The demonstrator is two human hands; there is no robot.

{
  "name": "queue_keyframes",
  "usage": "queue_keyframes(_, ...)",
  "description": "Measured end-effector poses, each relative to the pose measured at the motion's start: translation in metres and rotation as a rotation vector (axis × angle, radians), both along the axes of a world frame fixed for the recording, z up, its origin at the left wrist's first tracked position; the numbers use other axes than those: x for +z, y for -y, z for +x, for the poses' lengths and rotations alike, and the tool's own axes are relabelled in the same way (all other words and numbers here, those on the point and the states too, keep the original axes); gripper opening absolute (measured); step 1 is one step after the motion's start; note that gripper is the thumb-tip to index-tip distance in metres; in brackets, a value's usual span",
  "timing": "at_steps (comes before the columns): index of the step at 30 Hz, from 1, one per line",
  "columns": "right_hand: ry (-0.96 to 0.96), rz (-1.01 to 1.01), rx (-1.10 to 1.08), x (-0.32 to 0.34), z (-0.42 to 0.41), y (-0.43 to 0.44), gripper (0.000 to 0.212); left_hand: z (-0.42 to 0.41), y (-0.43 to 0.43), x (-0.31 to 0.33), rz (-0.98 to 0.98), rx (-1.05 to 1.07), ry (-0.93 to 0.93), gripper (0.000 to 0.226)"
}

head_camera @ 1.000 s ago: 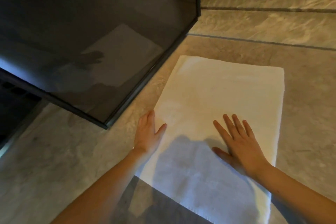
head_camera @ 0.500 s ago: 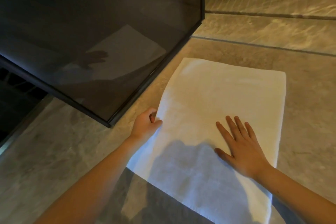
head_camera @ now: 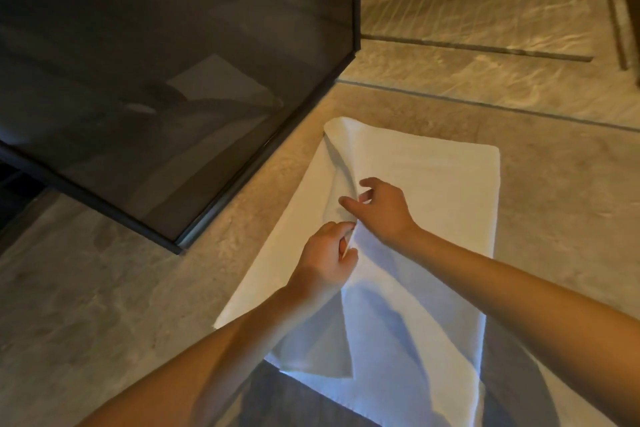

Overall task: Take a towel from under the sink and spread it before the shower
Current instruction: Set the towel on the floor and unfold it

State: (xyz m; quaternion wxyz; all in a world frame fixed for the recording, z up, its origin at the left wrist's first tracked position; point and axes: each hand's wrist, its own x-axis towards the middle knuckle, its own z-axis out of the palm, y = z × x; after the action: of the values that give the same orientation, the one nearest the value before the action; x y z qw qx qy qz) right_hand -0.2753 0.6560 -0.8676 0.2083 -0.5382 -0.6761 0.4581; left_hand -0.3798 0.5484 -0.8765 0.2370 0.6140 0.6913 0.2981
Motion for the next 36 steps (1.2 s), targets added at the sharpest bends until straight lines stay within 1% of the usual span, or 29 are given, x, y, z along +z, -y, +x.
queue_keyframes(2,0.061,0.064,-0.049,0.000,-0.002,-0.013,0.023,0.011,0.000,-0.003,-0.003,-0.040,0.009,0.034)
queue_keyframes(3,0.080,0.084,-0.077,0.000,0.001,-0.017,0.016,0.015,0.001,-0.004,-0.014,-0.065,0.030,0.031)
queue_keyframes(5,0.068,0.136,-0.127,-0.002,0.011,-0.021,0.026,0.018,0.002,-0.005,-0.012,-0.115,0.087,0.028)
queue_keyframes(6,0.042,0.163,-0.157,-0.003,0.019,-0.020,0.026,0.015,0.003,-0.004,0.013,-0.131,0.085,0.030)
queue_keyframes(8,0.002,0.212,-0.215,-0.003,0.039,-0.013,0.022,0.004,0.000,-0.005,0.101,-0.155,-0.028,0.037)
queue_keyframes(10,-0.034,0.240,-0.289,-0.005,0.063,-0.004,0.020,-0.006,-0.006,-0.008,0.138,-0.161,-0.154,0.042)
queue_keyframes(12,-0.062,0.275,-0.368,-0.006,0.088,0.004,0.018,-0.007,-0.013,-0.012,0.102,-0.157,-0.200,0.044)
queue_keyframes(15,-0.065,0.279,-0.421,-0.009,0.123,0.010,0.018,0.007,-0.026,-0.025,0.049,-0.246,-0.332,0.047)
queue_keyframes(18,-0.008,0.285,-0.470,-0.011,0.157,0.012,0.019,0.031,-0.040,-0.039,0.014,-0.317,-0.458,0.051)
queue_keyframes(20,0.041,0.273,-0.503,-0.015,0.180,0.015,0.018,0.045,-0.046,-0.048,0.003,-0.330,-0.502,0.053)
queue_keyframes(24,0.103,0.210,-0.527,-0.031,0.214,0.024,0.017,0.054,-0.052,-0.068,-0.102,-0.299,-0.459,0.055)
queue_keyframes(26,0.142,0.199,-0.522,-0.038,0.223,0.029,0.016,0.054,-0.051,-0.075,-0.122,-0.317,-0.451,0.056)
queue_keyframes(31,0.196,0.194,-0.549,-0.049,0.246,0.033,0.015,0.050,-0.052,-0.077,-0.103,-0.357,-0.436,0.068)
queue_keyframes(36,0.176,0.172,-0.587,-0.051,0.277,0.041,0.015,0.075,-0.052,-0.073,-0.045,-0.421,-0.484,0.068)
